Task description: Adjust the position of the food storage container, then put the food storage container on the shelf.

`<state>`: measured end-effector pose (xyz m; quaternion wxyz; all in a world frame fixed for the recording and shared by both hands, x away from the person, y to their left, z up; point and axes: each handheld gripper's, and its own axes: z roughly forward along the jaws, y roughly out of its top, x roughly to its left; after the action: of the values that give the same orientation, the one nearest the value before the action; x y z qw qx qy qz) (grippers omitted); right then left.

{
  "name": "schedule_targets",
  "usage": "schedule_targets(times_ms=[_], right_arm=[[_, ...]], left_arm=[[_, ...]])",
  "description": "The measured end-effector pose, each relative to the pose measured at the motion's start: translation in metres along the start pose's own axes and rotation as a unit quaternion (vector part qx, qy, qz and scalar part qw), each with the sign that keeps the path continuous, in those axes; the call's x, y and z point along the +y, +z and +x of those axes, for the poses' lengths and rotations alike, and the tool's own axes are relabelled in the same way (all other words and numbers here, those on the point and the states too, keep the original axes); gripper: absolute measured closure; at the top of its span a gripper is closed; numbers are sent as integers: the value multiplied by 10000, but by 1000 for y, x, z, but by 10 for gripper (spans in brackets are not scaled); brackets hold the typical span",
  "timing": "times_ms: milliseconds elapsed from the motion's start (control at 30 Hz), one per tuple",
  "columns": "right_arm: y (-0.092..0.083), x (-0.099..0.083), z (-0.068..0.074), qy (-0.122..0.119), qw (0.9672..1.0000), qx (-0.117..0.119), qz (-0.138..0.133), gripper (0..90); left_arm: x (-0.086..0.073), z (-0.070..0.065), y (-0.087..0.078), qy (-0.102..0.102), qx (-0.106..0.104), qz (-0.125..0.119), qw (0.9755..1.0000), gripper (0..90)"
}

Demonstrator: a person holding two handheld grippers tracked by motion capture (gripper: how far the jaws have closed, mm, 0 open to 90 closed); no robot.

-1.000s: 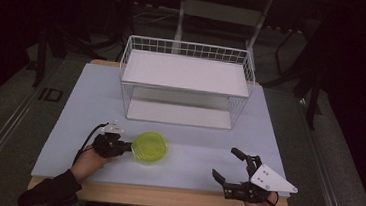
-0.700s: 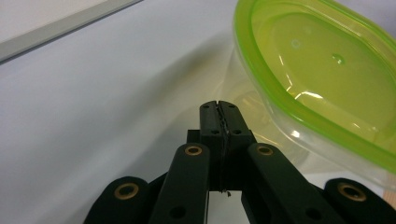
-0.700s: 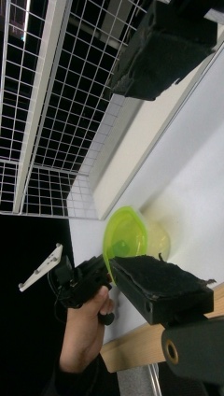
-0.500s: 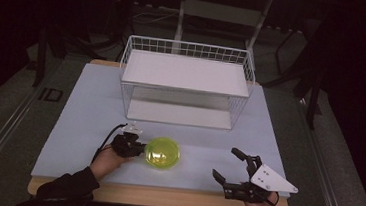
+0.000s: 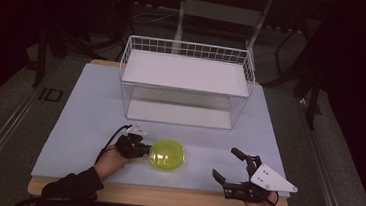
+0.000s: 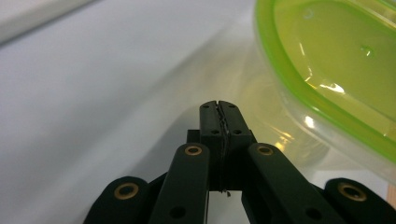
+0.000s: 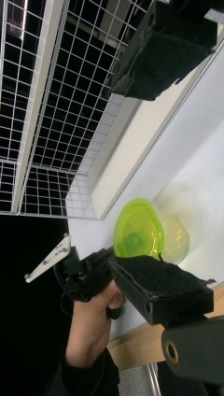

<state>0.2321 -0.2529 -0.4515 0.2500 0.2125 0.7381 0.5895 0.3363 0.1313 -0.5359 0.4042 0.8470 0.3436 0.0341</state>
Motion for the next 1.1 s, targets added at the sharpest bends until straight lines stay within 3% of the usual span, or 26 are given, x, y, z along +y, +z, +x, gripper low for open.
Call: schedule_targets(times_ms=[200,333,400,433,533,567,600,700,833,1100], right_arm=[[2,0,0,19,10000,16,50,138],[3,-1,0,35,9999,10,105,137],[5,0,1,23,9999,1,164,135],[5,0,1,23,9999,1,164,135],[6,0,2,6,9998,6,197,135],[6,0,2,11,9998,37,205,135],[8,1,4,-26,9997,37,235,135],[11,4,7,-129,9995,53,277,134],[18,10,11,-286,9987,89,404,124],[35,18,15,-176,9977,311,574,126]], left_arm=[[-2,7,-28,-50,224,-150,9996,900],[-6,9,-44,-162,230,-294,9992,878],[-8,7,-62,-312,186,-494,9981,804],[-8,6,-65,-344,125,-557,9978,804],[-10,2,-76,-364,89,-718,9967,681],[-13,-5,-89,-419,-105,-963,9944,681],[-15,-8,-93,-366,-175,-1042,9937,563],[-17,-18,-99,-283,-320,-1183,9921,458],[-13,-31,-104,-211,-401,-1340,9899,409],[8,-51,-106,91,-491,-1331,9898,379]])
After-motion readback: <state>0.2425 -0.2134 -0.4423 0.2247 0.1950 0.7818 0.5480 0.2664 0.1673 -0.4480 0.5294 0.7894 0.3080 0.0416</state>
